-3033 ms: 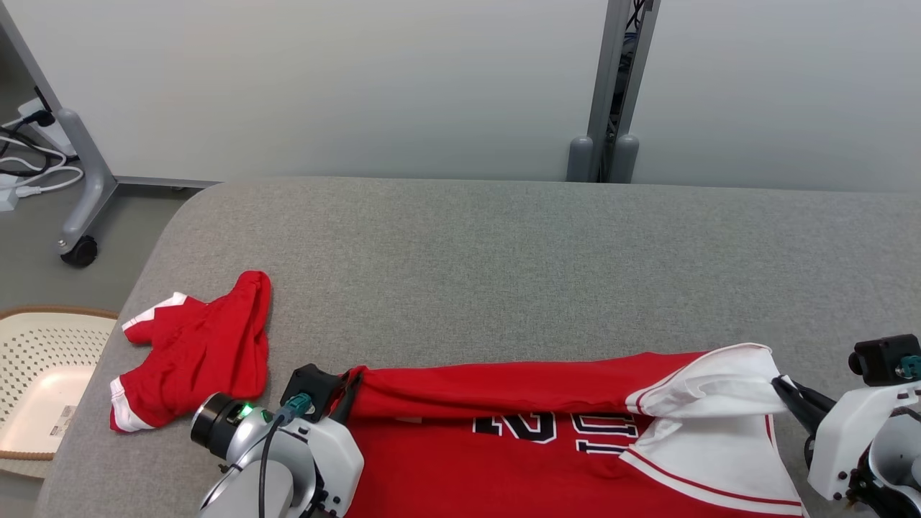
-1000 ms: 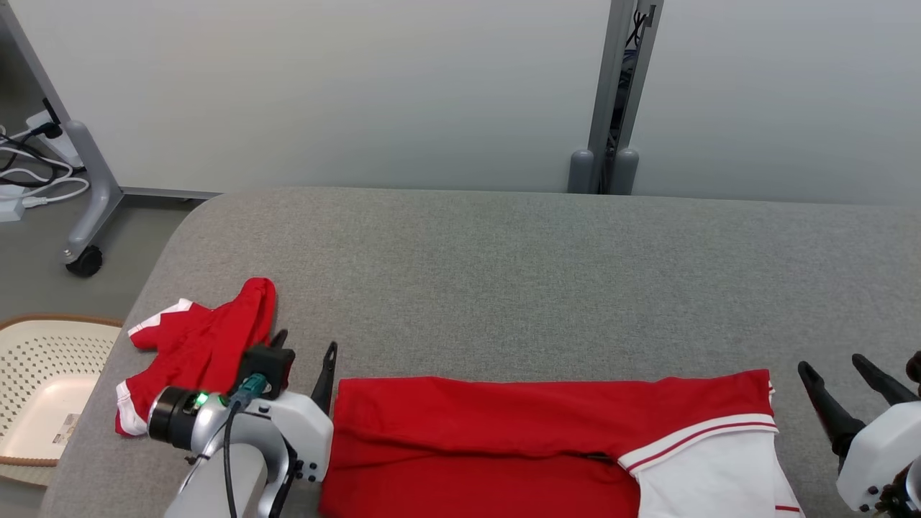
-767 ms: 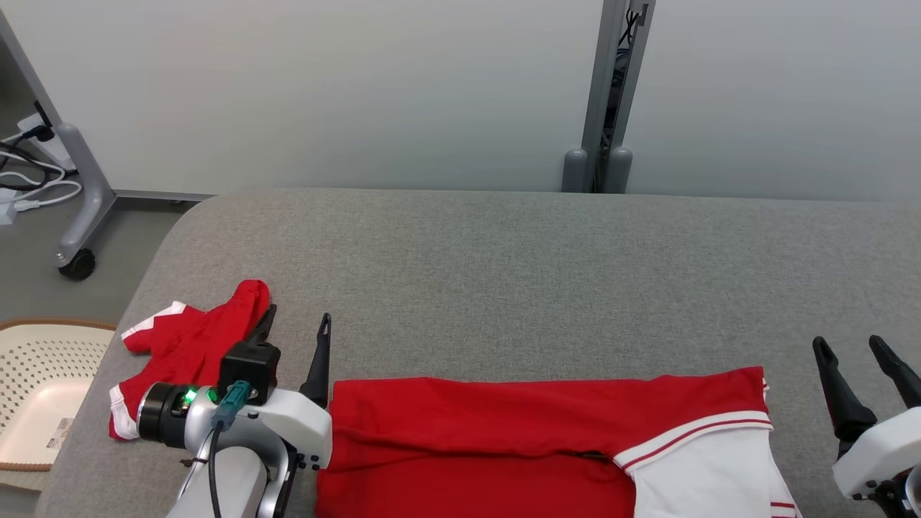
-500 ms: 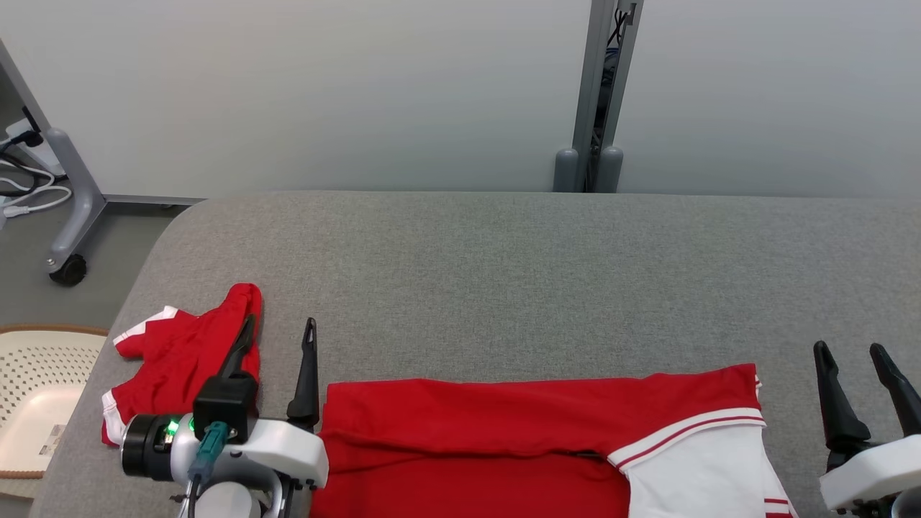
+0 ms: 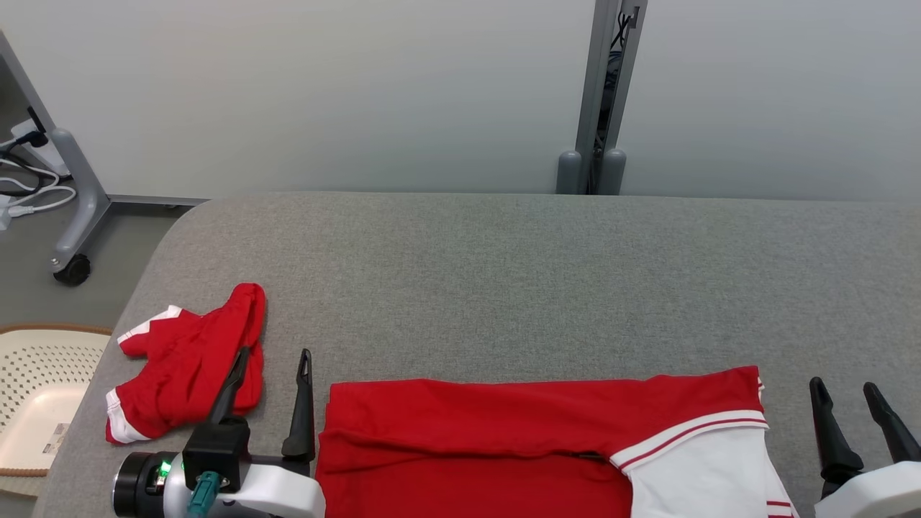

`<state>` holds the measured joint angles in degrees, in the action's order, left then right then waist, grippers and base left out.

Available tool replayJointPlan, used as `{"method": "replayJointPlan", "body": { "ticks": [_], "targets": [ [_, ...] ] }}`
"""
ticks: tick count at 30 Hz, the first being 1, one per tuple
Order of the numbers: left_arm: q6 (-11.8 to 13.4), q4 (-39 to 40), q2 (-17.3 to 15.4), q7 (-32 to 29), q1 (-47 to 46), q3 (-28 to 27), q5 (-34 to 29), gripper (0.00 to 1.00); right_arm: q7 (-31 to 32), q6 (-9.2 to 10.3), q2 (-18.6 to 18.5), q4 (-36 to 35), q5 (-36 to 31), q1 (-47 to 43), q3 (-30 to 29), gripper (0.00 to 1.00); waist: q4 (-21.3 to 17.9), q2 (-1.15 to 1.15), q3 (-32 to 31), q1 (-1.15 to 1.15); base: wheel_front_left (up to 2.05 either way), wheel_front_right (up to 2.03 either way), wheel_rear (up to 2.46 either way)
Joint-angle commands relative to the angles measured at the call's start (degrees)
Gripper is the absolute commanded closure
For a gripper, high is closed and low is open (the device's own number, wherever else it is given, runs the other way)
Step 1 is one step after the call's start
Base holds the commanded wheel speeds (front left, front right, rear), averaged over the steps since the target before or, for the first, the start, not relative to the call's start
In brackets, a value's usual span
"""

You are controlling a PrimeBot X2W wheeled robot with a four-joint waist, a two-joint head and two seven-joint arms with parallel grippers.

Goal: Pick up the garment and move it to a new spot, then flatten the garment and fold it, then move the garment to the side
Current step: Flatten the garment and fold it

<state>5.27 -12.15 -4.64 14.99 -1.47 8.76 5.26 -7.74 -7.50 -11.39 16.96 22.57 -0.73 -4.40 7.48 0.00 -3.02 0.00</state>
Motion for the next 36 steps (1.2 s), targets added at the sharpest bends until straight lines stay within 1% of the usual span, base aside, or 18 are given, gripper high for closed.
{"method": "replayJointPlan", "body": {
  "ticks": [1, 7, 10, 16, 20, 25, 29, 36],
  "targets": [
    [-0.27, 0.15, 0.00, 0.20, -0.26, -0.27, -0.35, 0.00, 0.03, 0.02, -0.57, -0.04, 0.18, 0.34, 0.25, 0.00, 0.06, 0.00, 0.04, 0.00, 0.00, 0.00, 0.00],
    [-1.74, -0.94, 0.75, 0.20, 0.48, -1.17, -1.28, 0.00, 3.08, 0.02, -1.38, 2.61, 2.86, 0.59, 1.87, 0.00, 0.28, 0.00, 0.41, 0.00, 0.00, 0.00, 0.00],
    [-2.31, -1.60, 0.91, 0.20, 0.33, -1.28, -1.41, 0.00, 4.97, 0.02, -3.36, 4.08, 2.76, 0.18, 3.71, 0.00, 0.61, 0.00, 0.88, 0.00, 0.00, 0.00, 0.00],
    [-3.36, -2.33, 1.22, 0.20, -0.73, -1.65, -1.80, 0.00, 10.77, 0.01, -4.78, 8.24, 7.37, 0.87, 7.20, 0.00, 1.47, 0.00, 2.25, 0.00, 0.00, 0.00, 0.00],
    [-4.05, -2.84, 1.33, 0.20, -1.37, -1.66, -2.29, 0.00, 13.02, 0.01, -5.94, 10.48, 10.91, 2.21, 10.32, 0.00, 2.05, 0.00, 3.32, 0.00, 0.00, 0.00, 0.00],
    [-4.67, -3.11, 1.42, 0.20, -1.90, -1.85, -2.73, 0.00, 12.04, 0.01, -6.77, 13.29, 13.02, 4.91, 13.11, 0.00, 2.56, 0.00, 4.65, 0.00, 0.00, 0.00, 0.00],
    [-5.08, -3.14, 1.44, 0.20, -3.04, -1.97, -3.21, 0.00, 11.11, 0.01, -6.88, 16.62, 13.04, 7.01, 14.41, 0.00, 2.86, 0.00, 5.74, 0.00, 0.00, 0.00, 0.00],
    [-5.67, -3.43, 1.27, 0.20, -3.69, -2.48, -3.85, 0.00, 11.12, 0.01, -5.34, 21.81, 14.97, 9.07, 17.86, 0.00, 2.95, 0.00, 6.47, 0.00, 0.00, 0.00, 0.00]
  ]
}}
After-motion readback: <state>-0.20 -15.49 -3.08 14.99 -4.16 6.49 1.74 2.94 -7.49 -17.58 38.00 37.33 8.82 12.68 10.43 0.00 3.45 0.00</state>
